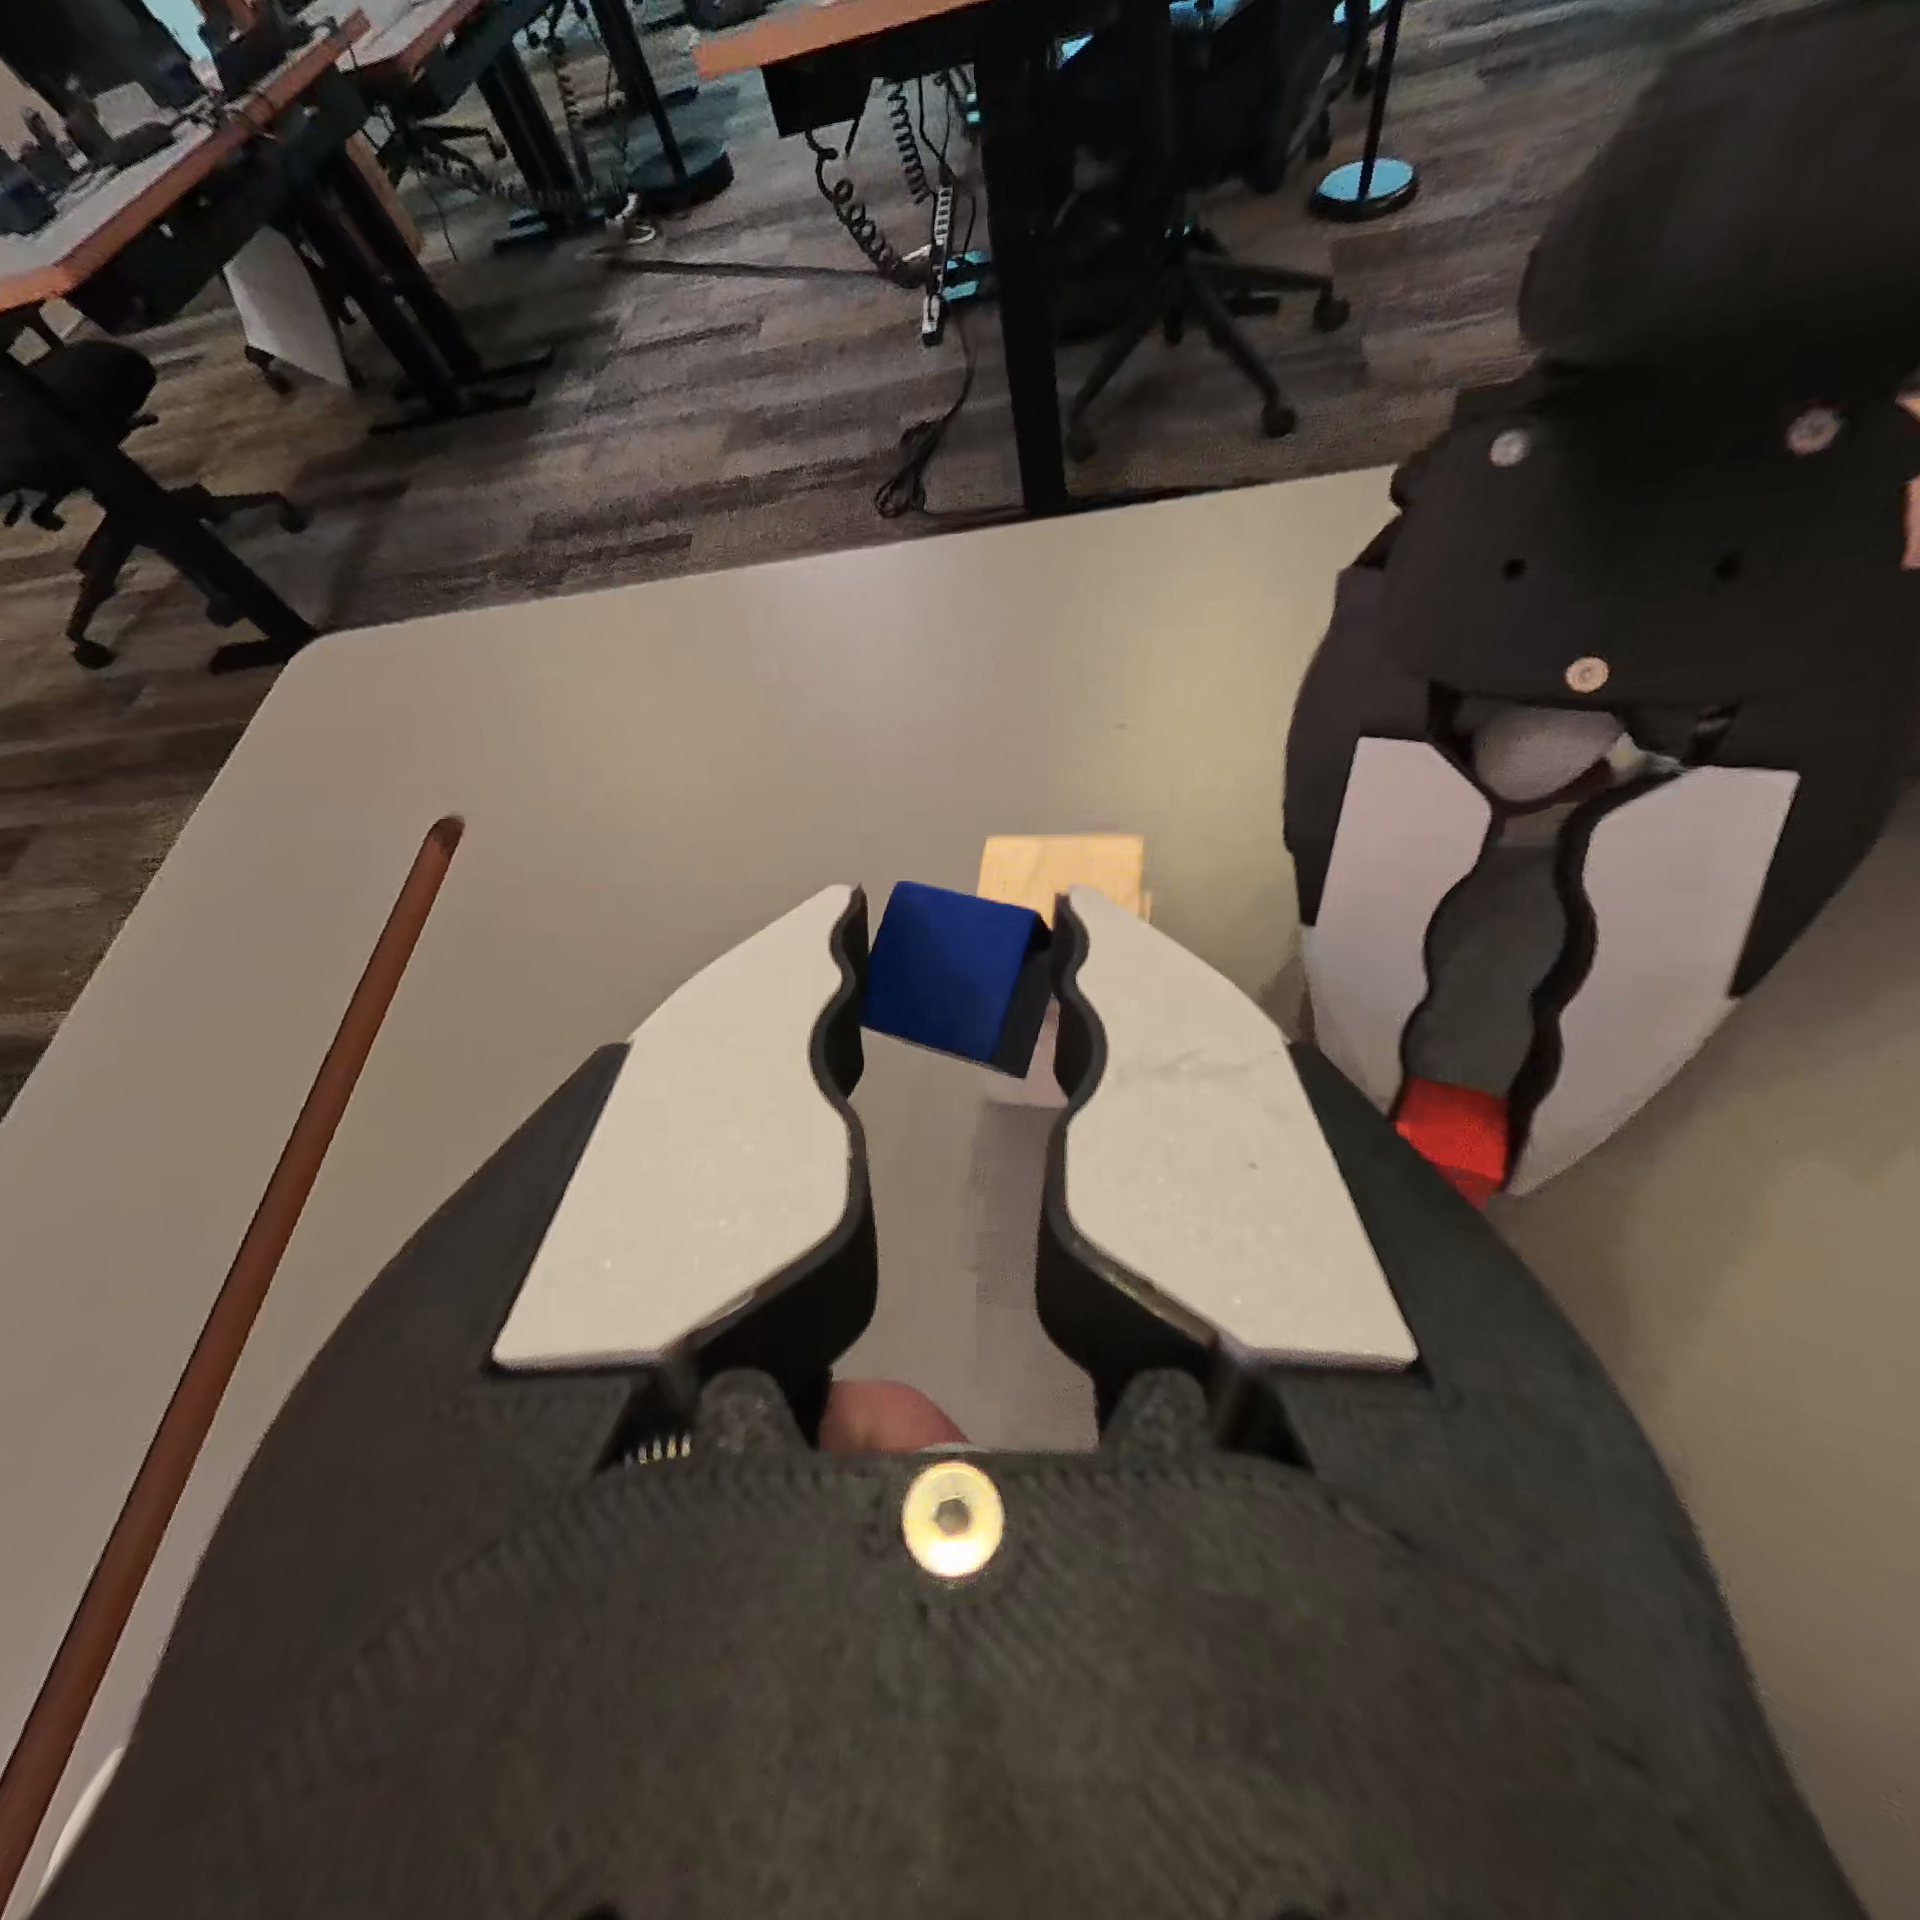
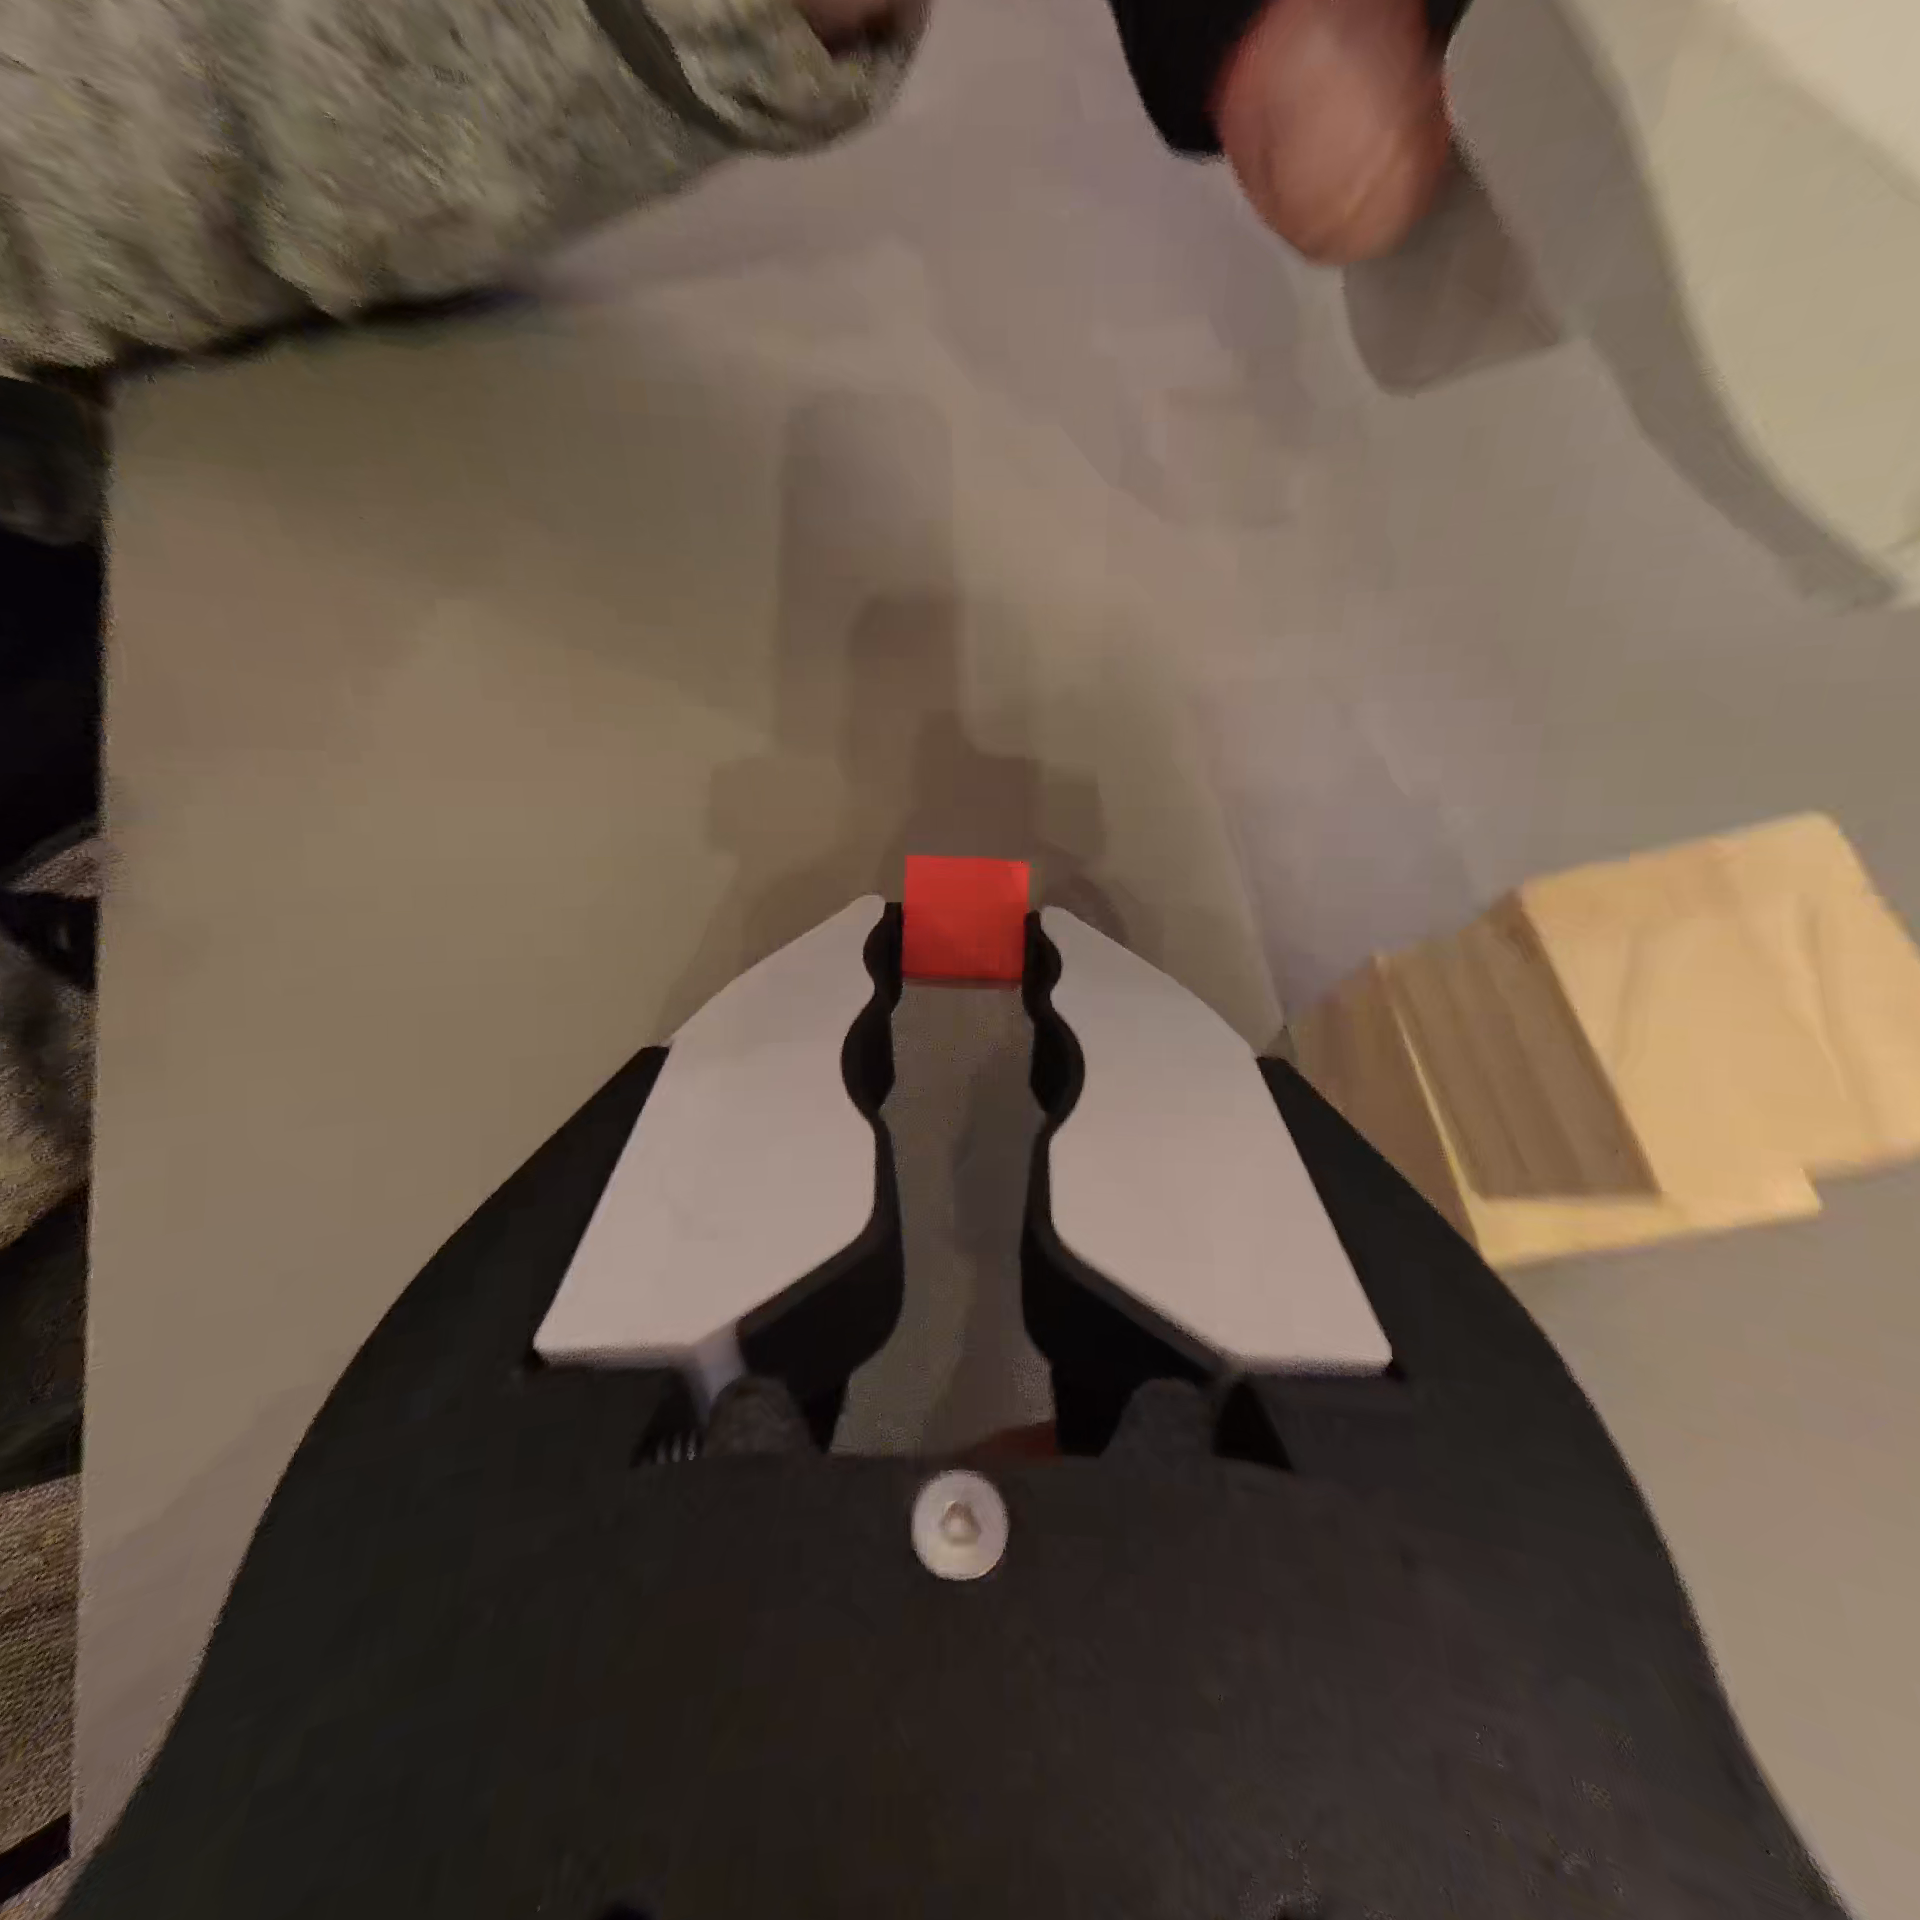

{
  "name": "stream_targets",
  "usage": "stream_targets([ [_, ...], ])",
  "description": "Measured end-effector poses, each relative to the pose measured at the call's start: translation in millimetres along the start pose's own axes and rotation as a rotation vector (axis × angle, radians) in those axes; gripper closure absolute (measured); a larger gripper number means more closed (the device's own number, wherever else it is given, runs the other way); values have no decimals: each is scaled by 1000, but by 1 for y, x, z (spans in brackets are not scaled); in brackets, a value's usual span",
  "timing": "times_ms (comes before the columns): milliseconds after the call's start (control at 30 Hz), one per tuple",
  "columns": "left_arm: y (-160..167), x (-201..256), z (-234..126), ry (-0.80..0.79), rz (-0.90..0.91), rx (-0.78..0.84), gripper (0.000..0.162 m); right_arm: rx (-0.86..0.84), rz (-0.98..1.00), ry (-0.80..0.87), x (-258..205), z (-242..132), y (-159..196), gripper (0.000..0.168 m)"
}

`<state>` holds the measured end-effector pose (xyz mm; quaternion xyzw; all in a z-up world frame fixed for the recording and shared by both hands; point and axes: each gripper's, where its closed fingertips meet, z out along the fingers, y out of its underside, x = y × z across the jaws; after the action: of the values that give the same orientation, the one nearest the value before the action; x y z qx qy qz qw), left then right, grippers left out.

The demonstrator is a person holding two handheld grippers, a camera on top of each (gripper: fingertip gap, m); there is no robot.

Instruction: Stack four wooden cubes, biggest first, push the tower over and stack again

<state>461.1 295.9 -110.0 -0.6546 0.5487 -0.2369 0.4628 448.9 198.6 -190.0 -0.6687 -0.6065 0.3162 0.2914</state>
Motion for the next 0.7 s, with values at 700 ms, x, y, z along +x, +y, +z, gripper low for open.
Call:
stream_targets([
  [700, 4, 17, 37, -38, -142, -173, 105, 197, 9, 88, 20, -66, -6, 146],
])
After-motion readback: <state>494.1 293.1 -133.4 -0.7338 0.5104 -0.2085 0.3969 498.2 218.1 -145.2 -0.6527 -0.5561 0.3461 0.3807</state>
